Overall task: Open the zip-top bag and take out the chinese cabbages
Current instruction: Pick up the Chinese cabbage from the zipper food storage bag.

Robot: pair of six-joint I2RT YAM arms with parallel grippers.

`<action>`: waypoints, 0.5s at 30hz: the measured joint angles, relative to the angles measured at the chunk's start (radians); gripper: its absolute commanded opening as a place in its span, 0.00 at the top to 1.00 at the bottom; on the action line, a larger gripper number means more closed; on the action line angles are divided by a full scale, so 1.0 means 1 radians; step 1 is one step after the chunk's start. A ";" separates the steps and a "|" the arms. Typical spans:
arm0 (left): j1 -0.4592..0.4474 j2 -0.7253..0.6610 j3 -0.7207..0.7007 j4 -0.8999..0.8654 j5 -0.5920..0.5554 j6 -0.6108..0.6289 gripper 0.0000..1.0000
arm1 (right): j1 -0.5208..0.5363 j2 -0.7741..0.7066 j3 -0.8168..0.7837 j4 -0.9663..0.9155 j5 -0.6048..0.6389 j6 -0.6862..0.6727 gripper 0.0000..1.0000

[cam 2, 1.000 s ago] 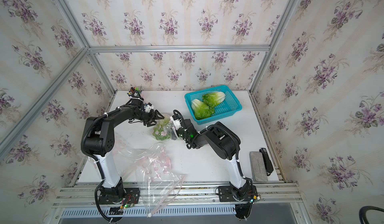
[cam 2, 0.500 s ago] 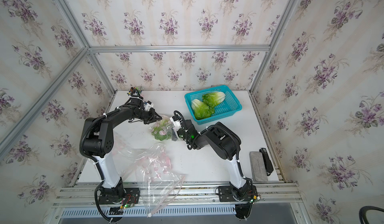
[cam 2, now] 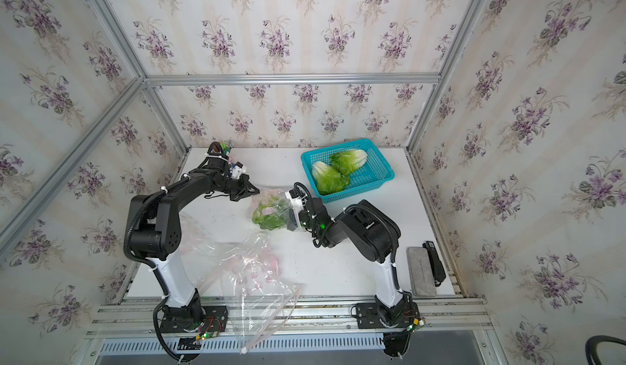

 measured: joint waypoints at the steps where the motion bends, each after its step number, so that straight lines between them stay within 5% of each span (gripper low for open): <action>1: 0.000 -0.002 0.009 -0.014 -0.004 0.010 1.00 | -0.010 -0.006 -0.014 0.018 -0.005 0.010 1.00; 13: 0.004 -0.019 0.063 -0.121 -0.007 0.084 0.95 | -0.089 -0.067 -0.117 0.157 -0.078 0.108 1.00; 14: 0.005 -0.019 0.063 -0.124 -0.002 0.088 0.69 | -0.090 -0.069 -0.118 0.161 -0.082 0.113 1.00; 15: 0.005 -0.019 0.063 -0.122 0.002 0.089 0.30 | -0.093 -0.071 -0.119 0.163 -0.085 0.115 1.00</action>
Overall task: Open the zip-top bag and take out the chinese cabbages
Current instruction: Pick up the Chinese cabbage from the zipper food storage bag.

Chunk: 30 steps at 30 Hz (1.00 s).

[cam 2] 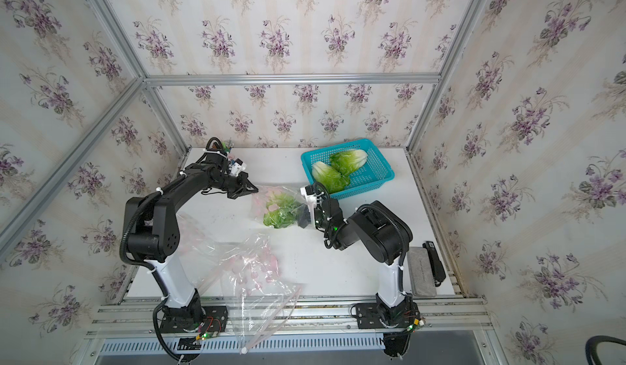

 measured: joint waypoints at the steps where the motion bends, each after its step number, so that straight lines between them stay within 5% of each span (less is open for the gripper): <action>1: 0.002 0.000 -0.003 0.013 0.000 0.002 0.02 | -0.003 0.000 -0.001 0.000 -0.001 0.006 1.00; 20: -0.035 -0.159 -0.375 0.603 0.143 -0.385 0.01 | -0.013 0.002 0.033 0.025 0.042 0.070 1.00; 30: -0.032 -0.313 -0.415 0.645 0.136 -0.441 0.01 | -0.035 -0.009 0.032 -0.045 0.118 0.060 1.00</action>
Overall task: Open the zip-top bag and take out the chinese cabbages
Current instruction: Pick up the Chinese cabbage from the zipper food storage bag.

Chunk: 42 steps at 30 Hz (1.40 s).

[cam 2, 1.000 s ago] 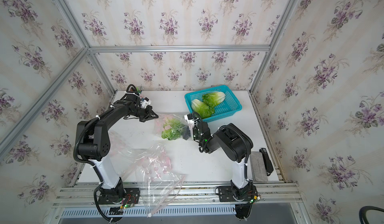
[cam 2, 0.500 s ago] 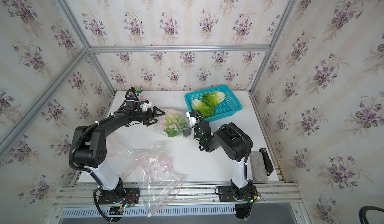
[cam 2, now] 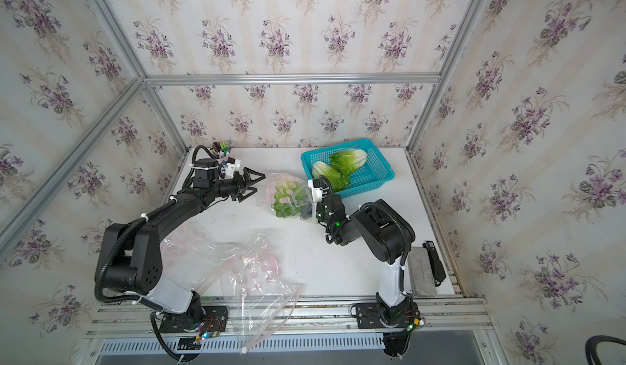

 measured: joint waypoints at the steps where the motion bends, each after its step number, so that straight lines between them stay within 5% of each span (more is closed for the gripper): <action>1: 0.000 -0.013 -0.006 -0.005 -0.001 0.000 0.01 | -0.001 -0.002 -0.001 -0.003 0.005 0.000 1.00; 13: -0.042 -0.093 -0.117 -0.043 -0.041 -0.010 0.10 | -0.002 -0.008 0.014 -0.002 0.050 0.016 1.00; 18: -0.065 -0.089 -0.148 0.031 -0.062 -0.096 0.34 | -0.002 -0.008 0.015 0.000 0.050 0.024 1.00; 24: -0.101 -0.079 -0.193 0.146 -0.099 -0.205 0.44 | -0.002 -0.013 0.016 -0.001 0.043 0.027 1.00; 32: -0.124 -0.056 -0.177 0.216 -0.126 -0.263 0.99 | -0.002 -0.014 0.021 -0.001 0.031 0.038 1.00; 42: -0.096 0.031 -0.089 0.175 -0.112 -0.195 1.00 | -0.005 -0.046 0.023 -0.038 -0.023 0.033 1.00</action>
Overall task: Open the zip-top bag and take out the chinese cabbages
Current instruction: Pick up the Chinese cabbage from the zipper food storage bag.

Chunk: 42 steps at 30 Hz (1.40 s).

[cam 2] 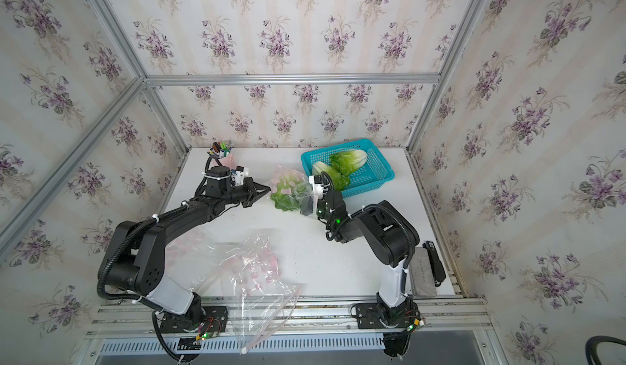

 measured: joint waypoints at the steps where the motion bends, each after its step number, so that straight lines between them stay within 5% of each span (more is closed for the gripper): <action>1: 0.013 0.002 0.008 -0.017 0.003 0.020 1.00 | -0.002 -0.006 -0.004 0.000 -0.006 -0.003 1.00; 24: 0.240 -0.029 -0.034 -0.207 0.170 0.194 1.00 | -0.074 -0.041 -0.073 0.001 -0.169 -0.074 1.00; 42: 0.266 -0.040 0.014 -0.333 0.131 0.320 1.00 | -0.124 0.010 -0.109 0.165 -0.414 0.030 1.00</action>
